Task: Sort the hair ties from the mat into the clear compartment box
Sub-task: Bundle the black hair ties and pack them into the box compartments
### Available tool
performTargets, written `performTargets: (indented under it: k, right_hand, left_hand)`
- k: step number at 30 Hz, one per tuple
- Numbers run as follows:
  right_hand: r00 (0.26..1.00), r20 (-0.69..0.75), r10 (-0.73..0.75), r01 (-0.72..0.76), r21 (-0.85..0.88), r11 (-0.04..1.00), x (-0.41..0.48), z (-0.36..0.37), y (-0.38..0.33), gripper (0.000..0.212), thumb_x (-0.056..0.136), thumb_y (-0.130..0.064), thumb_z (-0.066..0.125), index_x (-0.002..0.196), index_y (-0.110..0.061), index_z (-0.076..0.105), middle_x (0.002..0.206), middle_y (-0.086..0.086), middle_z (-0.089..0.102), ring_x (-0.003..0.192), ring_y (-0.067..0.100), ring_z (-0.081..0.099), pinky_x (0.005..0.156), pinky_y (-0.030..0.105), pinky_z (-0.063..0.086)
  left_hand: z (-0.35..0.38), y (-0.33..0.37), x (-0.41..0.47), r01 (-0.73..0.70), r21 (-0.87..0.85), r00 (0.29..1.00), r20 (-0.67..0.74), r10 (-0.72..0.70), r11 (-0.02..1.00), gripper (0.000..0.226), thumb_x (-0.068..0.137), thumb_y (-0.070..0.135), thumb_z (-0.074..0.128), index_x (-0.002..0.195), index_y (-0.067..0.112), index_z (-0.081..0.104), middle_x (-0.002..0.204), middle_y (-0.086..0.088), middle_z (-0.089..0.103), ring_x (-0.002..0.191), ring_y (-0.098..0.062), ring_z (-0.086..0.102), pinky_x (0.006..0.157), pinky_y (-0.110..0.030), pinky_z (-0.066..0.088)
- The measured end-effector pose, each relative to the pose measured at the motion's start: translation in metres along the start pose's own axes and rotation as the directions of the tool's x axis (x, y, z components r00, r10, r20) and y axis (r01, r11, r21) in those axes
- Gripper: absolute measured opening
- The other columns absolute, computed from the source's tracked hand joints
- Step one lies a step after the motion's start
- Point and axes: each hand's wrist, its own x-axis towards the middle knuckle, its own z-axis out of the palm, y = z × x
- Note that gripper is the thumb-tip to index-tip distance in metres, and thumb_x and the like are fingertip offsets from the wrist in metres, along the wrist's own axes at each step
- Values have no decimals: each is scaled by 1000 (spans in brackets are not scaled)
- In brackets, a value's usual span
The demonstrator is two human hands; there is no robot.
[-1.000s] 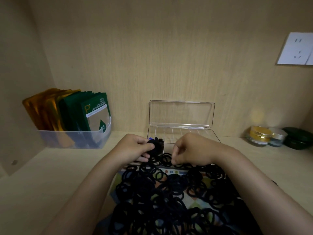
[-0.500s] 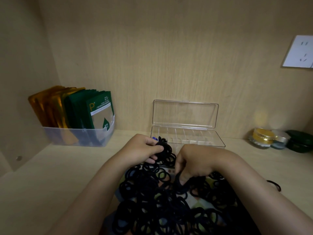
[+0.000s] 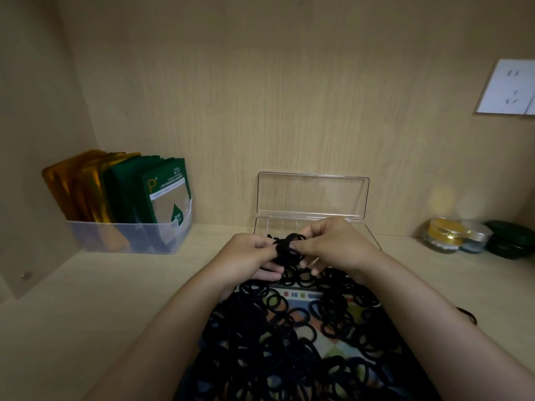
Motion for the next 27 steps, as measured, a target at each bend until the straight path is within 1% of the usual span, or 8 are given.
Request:
performTargets:
  k: [6,8,10,13,17,20,23,27]
  right_hand:
    - [994,-106,-25,8,-161,987,6,7,7,13,82,-18,80,87,-8,73,67,13,73,57,28,66,62,43,59]
    - [991,-128,-40,20,-156,988,8,8,8,15,81,-20,81,85,-9,72,67,12,72,58,29,67,62,44,59]
    - [991,-127,-50,29,-163,986,7,9,9,17,79,-23,82,84,-10,71,65,9,70,58,27,66,58,40,58]
    - [995,-79,-57,43,-174,984,6,9,9,17,80,-21,81,88,-9,71,67,8,68,57,22,64,52,33,54]
    - [998,59,-33,34,-4,999,-1,-1,1,34,83,-12,79,113,-10,63,86,4,65,64,17,64,44,26,47]
    - [992,122,18,-22,35,999,-3,-7,0,48,84,-22,79,127,-19,59,104,1,69,74,19,68,48,27,47]
    - [987,161,22,-24,10,1000,-4,-5,1,35,86,-31,76,118,-19,71,108,3,74,81,17,71,57,29,55]
    - [995,100,24,-32,75,997,-3,2,2,20,85,-19,77,103,-9,77,98,12,76,77,18,69,66,32,60]
  left_hand:
    - [-1,4,-1,30,-148,997,70,-20,989,27,101,22,52,111,4,70,104,-15,75,98,-29,73,90,-41,58]
    - [-3,5,-2,8,-101,995,104,2,995,30,97,28,60,113,5,70,107,-12,75,101,-26,72,92,-39,57]
    - [-3,2,-3,-13,-1,995,101,13,1000,33,90,23,70,118,5,68,106,-10,76,101,-21,73,91,-34,58]
    - [-6,0,-2,-3,-5,997,82,3,1000,28,91,14,69,118,5,68,106,-11,76,99,-21,73,86,-29,60]
    - [-11,2,-3,-26,-50,993,112,32,998,24,96,11,62,118,6,69,109,-12,75,101,-23,73,88,-31,59]
    - [-14,3,-4,-45,-72,989,138,54,996,25,95,13,62,119,7,69,111,-10,75,105,-24,71,90,-32,58]
    - [-15,4,-5,-77,-56,986,147,84,995,27,94,15,64,120,11,69,113,-6,74,106,-20,71,91,-31,57]
    - [-11,6,-5,-125,-28,991,50,126,992,26,88,13,73,114,12,72,107,-8,75,99,-17,73,81,-27,59]
